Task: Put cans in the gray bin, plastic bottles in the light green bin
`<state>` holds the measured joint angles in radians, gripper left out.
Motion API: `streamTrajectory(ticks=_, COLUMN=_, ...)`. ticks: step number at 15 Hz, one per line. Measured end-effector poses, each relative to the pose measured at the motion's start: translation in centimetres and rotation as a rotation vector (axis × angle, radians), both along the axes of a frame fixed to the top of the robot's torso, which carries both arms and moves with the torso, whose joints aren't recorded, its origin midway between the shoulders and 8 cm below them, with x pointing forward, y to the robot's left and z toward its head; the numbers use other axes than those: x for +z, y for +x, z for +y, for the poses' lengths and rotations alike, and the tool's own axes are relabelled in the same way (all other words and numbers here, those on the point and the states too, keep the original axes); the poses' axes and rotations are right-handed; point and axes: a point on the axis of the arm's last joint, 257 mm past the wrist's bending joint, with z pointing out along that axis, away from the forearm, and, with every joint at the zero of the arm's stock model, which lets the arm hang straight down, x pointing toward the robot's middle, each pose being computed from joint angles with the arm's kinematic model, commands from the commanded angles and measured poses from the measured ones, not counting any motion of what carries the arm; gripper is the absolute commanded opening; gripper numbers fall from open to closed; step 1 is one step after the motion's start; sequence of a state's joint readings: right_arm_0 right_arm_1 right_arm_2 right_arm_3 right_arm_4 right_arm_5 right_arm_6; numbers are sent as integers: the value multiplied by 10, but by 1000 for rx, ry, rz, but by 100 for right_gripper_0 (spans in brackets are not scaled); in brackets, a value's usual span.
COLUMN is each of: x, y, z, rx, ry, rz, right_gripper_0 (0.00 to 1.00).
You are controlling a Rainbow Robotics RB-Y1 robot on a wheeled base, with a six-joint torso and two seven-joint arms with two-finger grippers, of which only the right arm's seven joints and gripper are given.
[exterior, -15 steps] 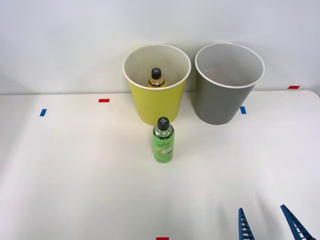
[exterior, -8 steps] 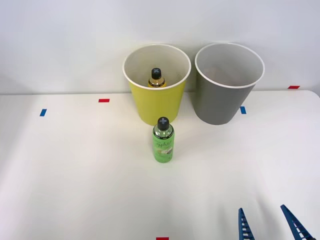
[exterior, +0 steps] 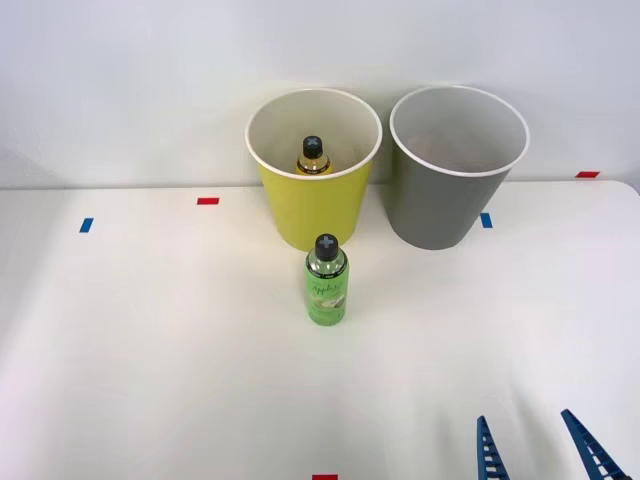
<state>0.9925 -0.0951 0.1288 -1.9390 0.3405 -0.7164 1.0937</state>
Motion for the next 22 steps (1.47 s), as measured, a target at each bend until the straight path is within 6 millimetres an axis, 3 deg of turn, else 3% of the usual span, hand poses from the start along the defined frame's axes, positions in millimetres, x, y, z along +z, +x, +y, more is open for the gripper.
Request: streamTrajectory(ticks=22, x=0, y=0, z=0, rx=0, ry=0, rz=0, right_gripper_0=98)
